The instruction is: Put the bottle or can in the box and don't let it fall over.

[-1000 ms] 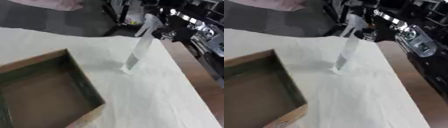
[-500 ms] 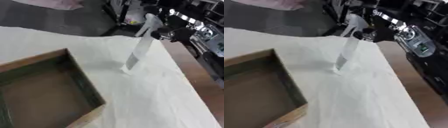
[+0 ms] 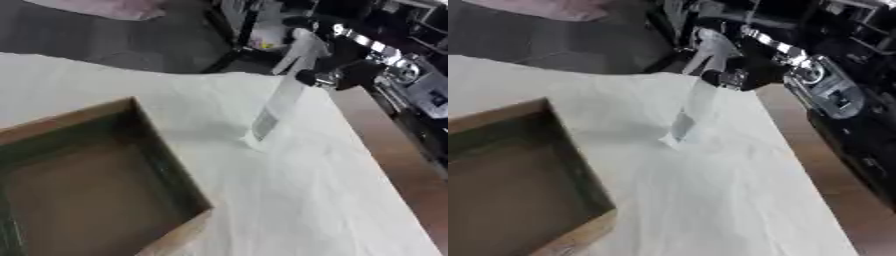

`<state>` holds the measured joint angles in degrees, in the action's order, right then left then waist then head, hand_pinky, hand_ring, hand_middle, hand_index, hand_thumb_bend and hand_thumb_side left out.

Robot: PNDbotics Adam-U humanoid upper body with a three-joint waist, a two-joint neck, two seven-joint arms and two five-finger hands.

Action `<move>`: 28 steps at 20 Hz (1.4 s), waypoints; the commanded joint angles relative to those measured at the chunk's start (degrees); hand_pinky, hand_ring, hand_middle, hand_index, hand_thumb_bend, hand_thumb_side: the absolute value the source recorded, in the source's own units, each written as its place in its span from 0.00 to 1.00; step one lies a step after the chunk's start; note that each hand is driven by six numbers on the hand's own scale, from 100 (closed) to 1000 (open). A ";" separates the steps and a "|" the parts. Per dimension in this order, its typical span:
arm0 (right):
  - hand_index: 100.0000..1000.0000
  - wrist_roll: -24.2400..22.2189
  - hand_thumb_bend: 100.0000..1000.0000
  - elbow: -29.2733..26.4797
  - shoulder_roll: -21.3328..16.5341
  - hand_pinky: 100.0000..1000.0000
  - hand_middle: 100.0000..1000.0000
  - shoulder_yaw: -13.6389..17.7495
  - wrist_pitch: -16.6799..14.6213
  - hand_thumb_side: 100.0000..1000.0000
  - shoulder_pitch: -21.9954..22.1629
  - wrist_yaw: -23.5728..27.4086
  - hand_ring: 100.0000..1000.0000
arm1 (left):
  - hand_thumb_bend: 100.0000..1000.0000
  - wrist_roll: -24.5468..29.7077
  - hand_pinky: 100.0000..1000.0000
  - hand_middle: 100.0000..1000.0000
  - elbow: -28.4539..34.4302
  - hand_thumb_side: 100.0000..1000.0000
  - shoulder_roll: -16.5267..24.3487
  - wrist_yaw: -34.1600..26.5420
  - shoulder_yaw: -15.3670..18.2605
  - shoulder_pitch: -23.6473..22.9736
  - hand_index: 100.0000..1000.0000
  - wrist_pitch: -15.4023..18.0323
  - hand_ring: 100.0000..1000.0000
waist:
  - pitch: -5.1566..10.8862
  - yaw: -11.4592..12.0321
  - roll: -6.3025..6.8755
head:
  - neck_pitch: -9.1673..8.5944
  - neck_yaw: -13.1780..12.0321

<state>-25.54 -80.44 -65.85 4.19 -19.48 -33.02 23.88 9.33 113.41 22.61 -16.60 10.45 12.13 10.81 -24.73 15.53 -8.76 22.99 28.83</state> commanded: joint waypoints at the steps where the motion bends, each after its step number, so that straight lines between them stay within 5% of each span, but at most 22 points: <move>1: 0.81 -0.15 0.33 -1.04 -1.69 0.83 0.97 0.56 0.38 0.11 -0.55 0.47 0.86 | 0.00 0.16 0.61 0.63 1.18 0.75 0.49 0.31 0.56 0.47 0.79 -0.01 0.37 | 0.81 -0.05 0.26 | -1.00 0.26; 5: 0.76 -0.87 0.28 -1.21 -1.39 0.75 0.91 0.37 1.22 0.00 -0.49 2.36 0.79 | 0.00 0.22 0.62 0.63 1.18 0.75 0.32 0.42 0.59 0.51 0.79 -0.10 0.37 | 0.58 0.06 0.20 | -1.10 0.35; 12: 0.73 -1.94 0.22 -1.67 -1.28 0.72 0.88 0.31 2.03 0.00 -0.44 4.11 0.75 | 0.00 0.25 0.62 0.63 1.18 0.75 0.19 0.46 0.61 0.55 0.79 -0.09 0.37 | 0.38 0.20 0.14 | -1.16 0.47; 13: 0.69 -2.00 0.14 -1.77 -1.17 0.71 0.83 0.25 2.05 0.00 -0.44 4.30 0.70 | 0.00 0.25 0.62 0.63 1.18 0.75 0.15 0.46 0.62 0.59 0.79 -0.09 0.37 | 0.30 0.27 0.08 | -1.16 0.48; 19: 0.62 -2.21 0.01 -2.27 -0.72 0.69 0.76 -0.02 2.74 0.00 -0.49 5.96 0.61 | 0.00 0.27 0.62 0.63 1.18 0.75 -0.01 0.63 0.67 0.62 0.79 -0.27 0.37 | 0.07 0.34 -0.16 | -1.12 0.56; 28: 0.45 -1.43 0.00 -2.53 -0.61 0.54 0.57 -0.06 4.12 0.00 -0.47 7.88 0.44 | 0.00 0.26 0.62 0.62 1.18 0.75 -0.12 0.81 0.74 0.58 0.79 -0.44 0.36 | 0.01 0.25 -0.31 | -1.38 0.51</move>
<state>-27.10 -82.15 -64.74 3.44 -15.61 -32.98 31.16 9.57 113.41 22.06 -16.01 10.52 12.29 10.51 -25.79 15.90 -9.31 22.48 29.33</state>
